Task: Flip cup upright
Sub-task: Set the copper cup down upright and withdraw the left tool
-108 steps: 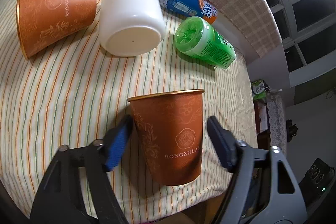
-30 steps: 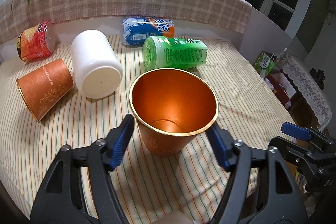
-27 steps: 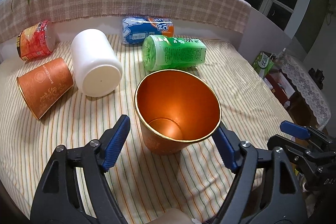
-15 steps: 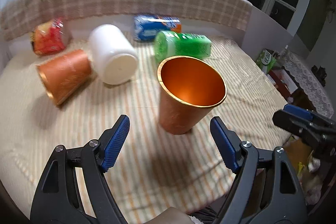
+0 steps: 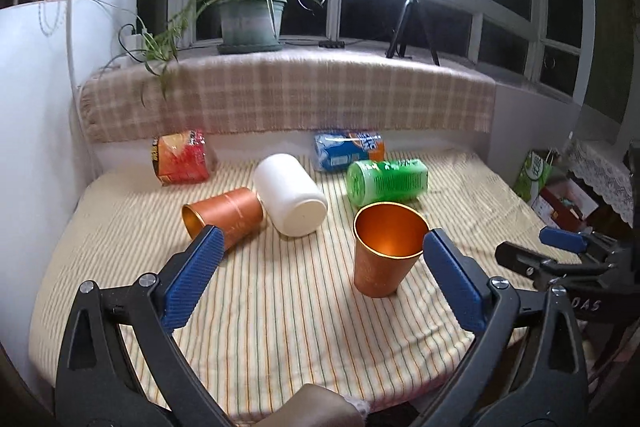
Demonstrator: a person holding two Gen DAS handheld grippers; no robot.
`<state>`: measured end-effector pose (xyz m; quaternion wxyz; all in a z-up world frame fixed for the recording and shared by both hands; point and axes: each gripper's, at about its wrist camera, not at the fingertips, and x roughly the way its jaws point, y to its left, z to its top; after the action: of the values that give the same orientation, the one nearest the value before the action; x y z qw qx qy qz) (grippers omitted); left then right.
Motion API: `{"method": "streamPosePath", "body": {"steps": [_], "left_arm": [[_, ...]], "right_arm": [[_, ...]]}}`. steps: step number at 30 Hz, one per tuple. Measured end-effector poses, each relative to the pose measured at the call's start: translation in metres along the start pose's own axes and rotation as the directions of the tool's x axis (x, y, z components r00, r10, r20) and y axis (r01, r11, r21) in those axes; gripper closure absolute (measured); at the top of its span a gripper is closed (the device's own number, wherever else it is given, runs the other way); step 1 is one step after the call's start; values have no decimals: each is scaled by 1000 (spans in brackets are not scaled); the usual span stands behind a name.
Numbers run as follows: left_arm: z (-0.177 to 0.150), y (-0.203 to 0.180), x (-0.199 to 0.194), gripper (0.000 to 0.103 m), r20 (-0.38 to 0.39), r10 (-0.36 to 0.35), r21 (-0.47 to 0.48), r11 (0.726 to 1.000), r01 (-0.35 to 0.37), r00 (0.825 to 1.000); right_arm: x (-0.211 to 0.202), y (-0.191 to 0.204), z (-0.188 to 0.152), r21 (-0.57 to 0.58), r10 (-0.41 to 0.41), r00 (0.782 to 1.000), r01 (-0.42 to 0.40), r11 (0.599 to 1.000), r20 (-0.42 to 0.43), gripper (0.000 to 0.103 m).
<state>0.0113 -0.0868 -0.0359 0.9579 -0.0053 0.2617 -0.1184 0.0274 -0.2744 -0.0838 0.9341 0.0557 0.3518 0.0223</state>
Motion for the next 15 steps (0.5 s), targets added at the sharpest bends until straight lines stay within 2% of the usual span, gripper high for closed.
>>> {"method": "streamPosePath", "body": {"steps": [2,15], "left_arm": [[2,2,-3,2,5,9,-11,1000,-9,1000],[4,5,-16,0,24,39,-29,999,-38,999]], "right_arm": [[-2,2,0,-4,-2,1000,2,1000,21,0],[-6,7,2,-20,-23,999,24,1000,47,0]]}}
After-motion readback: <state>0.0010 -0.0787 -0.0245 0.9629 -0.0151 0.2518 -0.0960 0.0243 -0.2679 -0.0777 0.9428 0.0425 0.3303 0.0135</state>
